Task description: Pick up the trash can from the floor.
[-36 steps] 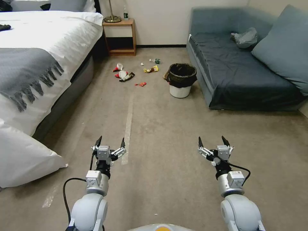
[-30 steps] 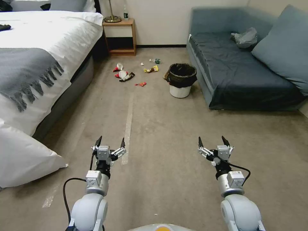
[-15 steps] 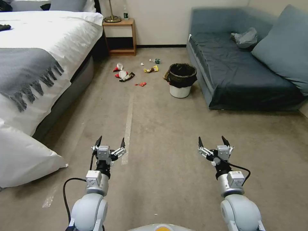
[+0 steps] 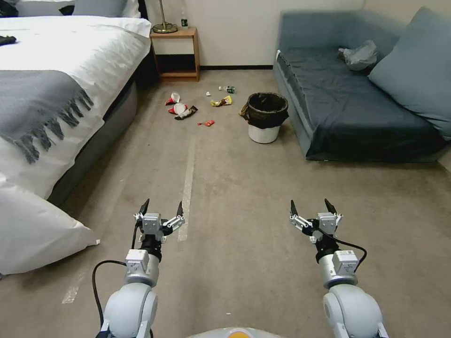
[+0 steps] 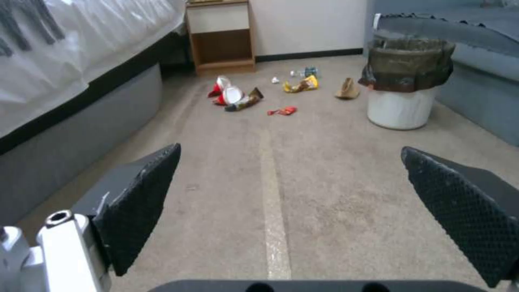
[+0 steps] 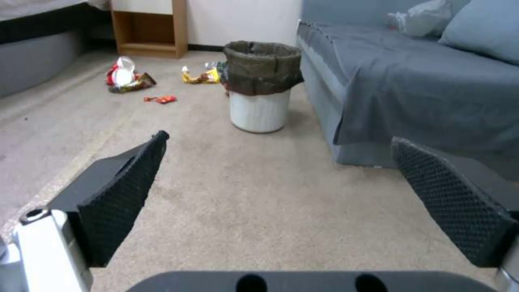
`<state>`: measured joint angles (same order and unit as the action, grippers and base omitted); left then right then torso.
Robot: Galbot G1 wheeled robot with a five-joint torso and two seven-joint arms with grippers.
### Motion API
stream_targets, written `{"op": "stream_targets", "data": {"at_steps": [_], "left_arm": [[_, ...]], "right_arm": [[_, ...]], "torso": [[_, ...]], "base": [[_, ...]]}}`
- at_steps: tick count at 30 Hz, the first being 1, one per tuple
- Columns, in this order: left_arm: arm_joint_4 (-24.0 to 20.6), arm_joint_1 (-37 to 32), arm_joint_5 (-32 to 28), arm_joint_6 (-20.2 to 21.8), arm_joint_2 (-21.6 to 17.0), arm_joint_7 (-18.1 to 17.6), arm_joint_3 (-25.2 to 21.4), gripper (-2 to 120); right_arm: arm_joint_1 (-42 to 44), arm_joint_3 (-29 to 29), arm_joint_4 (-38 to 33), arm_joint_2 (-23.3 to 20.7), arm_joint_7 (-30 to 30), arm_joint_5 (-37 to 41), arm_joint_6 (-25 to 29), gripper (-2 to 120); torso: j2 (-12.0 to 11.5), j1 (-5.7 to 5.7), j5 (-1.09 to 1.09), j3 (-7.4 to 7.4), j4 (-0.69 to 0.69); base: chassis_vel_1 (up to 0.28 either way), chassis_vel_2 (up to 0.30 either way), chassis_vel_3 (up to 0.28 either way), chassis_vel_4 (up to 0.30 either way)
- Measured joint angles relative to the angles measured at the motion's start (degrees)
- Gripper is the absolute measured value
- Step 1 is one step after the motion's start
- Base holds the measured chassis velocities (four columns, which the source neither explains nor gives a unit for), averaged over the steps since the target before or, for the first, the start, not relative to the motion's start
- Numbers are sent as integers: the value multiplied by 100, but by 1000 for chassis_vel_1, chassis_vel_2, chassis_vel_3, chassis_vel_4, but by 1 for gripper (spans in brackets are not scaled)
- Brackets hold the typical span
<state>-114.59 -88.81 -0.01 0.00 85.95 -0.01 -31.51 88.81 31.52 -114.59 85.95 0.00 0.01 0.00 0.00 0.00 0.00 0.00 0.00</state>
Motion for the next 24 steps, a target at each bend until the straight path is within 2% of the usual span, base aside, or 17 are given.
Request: {"op": "stream_targets", "data": {"at_steps": [18,20,21,22,24], "left_arm": [[-36,-16,-40,0,-18,-1,-9,100],[-151,-76,-186,15,-82,-20,-55,100],[-379,-196,-482,55,-215,-80,-164,100],[-379,-196,-482,55,-215,-80,-164,100],[-763,-405,-993,127,-436,-182,-342,100]], "right_arm": [[123,56,-81,-2,-63,108,19,100],[372,177,-269,-11,-192,319,83,100],[701,332,-512,-21,-370,608,174,100],[701,332,-512,-21,-370,608,174,100],[1194,567,-885,-41,-639,1043,312,100]], "torso": [[0,0,2,0,2],[0,0,-4,0,0],[0,0,2,0,-1],[0,0,2,0,-1],[0,0,-1,0,0]], "base": [[0,0,0,0],[0,0,0,0],[0,0,0,0],[0,0,0,0],[0,0,0,0]]}}
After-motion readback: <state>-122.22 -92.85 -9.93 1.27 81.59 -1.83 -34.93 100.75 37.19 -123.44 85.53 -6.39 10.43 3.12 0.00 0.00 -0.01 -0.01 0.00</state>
